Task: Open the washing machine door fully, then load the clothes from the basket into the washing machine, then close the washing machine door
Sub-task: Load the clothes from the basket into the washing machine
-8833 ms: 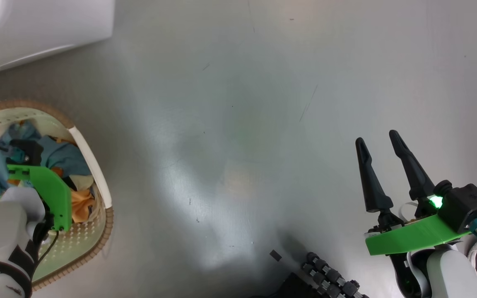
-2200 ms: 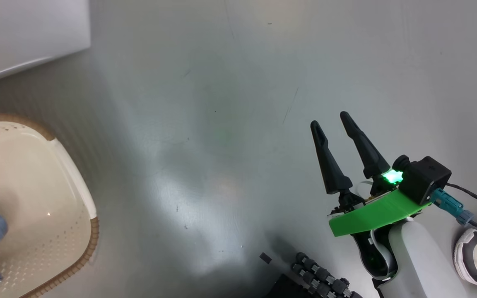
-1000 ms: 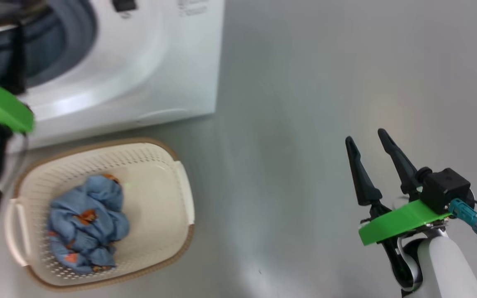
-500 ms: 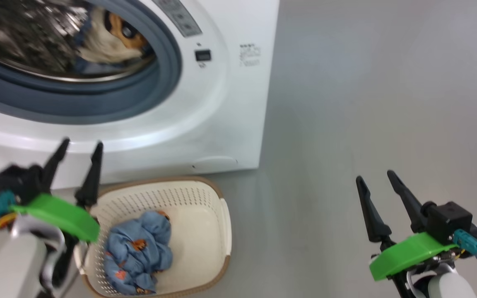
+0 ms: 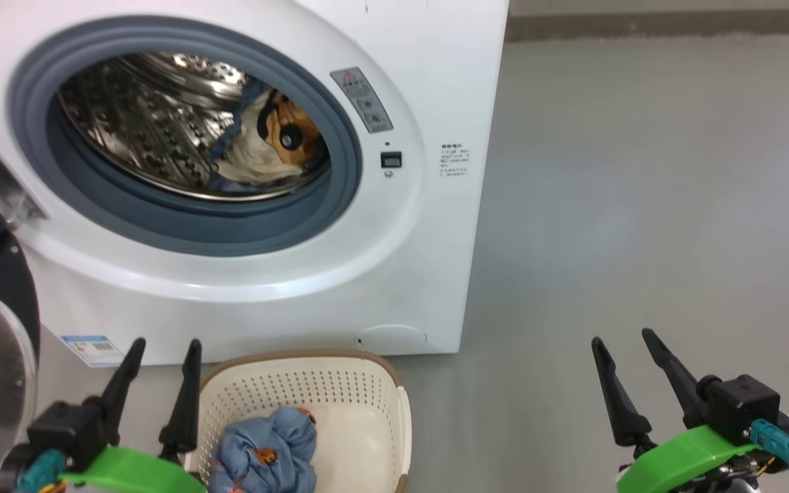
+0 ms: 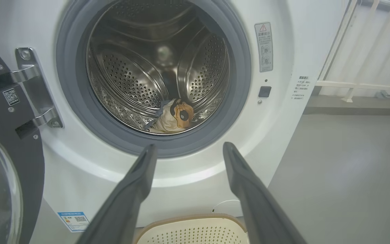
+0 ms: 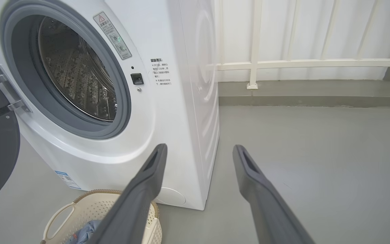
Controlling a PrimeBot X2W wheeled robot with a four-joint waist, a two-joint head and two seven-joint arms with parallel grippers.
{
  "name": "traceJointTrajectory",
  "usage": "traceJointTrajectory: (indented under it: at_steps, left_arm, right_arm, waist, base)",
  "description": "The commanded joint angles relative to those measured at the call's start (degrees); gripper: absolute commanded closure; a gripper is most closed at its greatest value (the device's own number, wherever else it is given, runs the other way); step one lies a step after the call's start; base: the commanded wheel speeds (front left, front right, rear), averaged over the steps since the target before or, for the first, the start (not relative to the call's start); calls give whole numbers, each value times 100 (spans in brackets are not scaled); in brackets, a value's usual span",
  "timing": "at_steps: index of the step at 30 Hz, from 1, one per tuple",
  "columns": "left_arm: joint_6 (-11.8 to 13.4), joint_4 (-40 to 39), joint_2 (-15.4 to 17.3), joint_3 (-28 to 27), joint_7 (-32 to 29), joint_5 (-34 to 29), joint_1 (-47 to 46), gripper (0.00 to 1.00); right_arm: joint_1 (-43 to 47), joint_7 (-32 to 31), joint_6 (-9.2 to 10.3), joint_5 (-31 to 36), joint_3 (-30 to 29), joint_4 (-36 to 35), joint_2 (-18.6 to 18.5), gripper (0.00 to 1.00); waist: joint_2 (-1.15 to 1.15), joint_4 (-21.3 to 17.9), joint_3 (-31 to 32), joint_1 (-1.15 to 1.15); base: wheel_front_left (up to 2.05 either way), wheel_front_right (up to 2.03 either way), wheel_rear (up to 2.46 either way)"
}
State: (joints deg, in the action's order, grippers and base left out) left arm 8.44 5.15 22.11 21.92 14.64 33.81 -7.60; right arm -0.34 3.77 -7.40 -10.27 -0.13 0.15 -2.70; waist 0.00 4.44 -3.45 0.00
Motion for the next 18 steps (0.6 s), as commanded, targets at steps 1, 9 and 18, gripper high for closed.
traceJointTrajectory:
  at_steps: [1, 9, 18]
  left_arm:
    - [100, -292, 120, -301, 36, -115, 29, 0]
    - [202, -790, -275, -551, 36, -296, 758, 0]
    - [152, -857, -498, -707, 36, -516, 1035, 0]
  right_arm:
    - [13, -5, -9, -49, 152, -197, -18, 0]
    - [240, -5, -9, -124, 160, -240, -18, 0]
    - [263, -5, -9, -148, 180, -277, -18, 0]
  waist:
    - [0, 80, 213, 0]
    - [0, 40, 447, 0]
    - [0, -10, 480, 0]
  base:
    - [0, 0, 0]
    - [0, 0, 0]
    - [0, 0, 0]
